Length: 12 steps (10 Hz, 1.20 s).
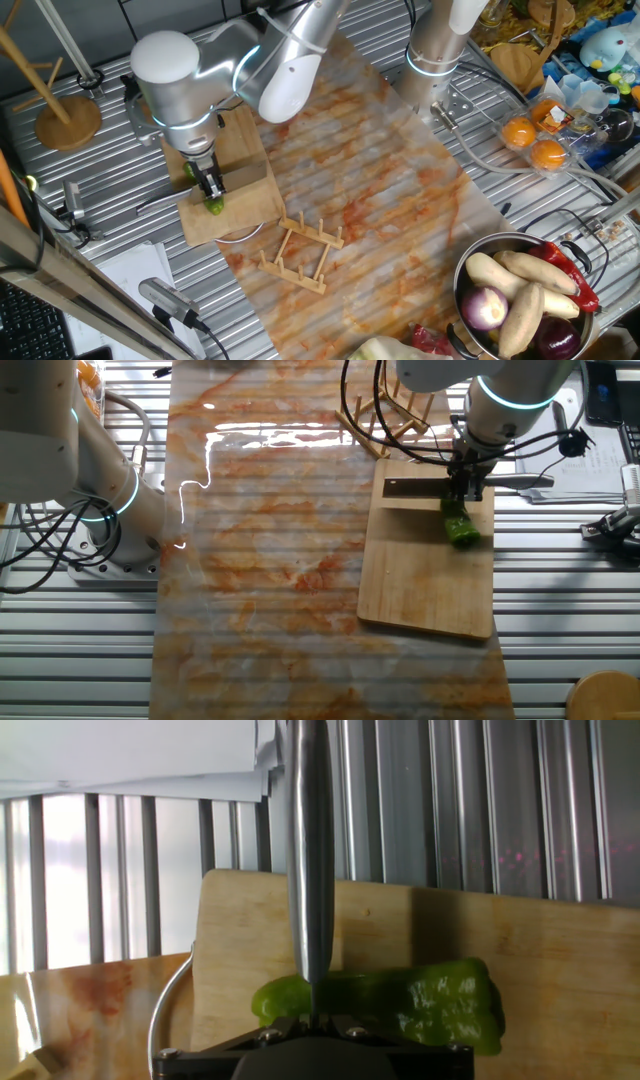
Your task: Chop the chili peppers
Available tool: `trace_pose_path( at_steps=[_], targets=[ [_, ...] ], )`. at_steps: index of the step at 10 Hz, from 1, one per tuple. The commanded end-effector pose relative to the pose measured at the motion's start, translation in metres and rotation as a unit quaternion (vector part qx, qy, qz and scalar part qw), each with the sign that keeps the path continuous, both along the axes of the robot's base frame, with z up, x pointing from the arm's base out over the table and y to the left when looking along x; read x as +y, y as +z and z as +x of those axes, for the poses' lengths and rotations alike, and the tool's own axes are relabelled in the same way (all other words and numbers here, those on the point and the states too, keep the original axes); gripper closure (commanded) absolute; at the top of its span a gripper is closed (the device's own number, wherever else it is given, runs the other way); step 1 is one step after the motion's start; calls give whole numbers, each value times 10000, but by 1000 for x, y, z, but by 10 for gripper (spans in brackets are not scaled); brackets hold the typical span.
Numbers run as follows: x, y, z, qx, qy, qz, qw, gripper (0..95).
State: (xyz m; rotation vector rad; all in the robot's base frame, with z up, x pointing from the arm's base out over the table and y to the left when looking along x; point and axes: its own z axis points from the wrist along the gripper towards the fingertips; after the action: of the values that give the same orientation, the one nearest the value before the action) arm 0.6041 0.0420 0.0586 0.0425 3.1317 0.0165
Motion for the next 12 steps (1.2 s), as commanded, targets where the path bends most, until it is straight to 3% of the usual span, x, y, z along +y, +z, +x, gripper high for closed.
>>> trace_pose_path(
  at_steps=[1, 4, 6, 9, 12],
  targets=[
    [-1, -6, 2, 104, 40, 31, 9999, 950],
    [-2, -12, 3, 114, 88, 48, 9999, 950],
    [-4, -24, 3, -26, 101, 61, 9999, 950],
    [-3, -24, 3, -122, 158, 83, 9998, 950],
    [-5, -35, 1, -100, 147, 185, 9997, 950]
  ],
)
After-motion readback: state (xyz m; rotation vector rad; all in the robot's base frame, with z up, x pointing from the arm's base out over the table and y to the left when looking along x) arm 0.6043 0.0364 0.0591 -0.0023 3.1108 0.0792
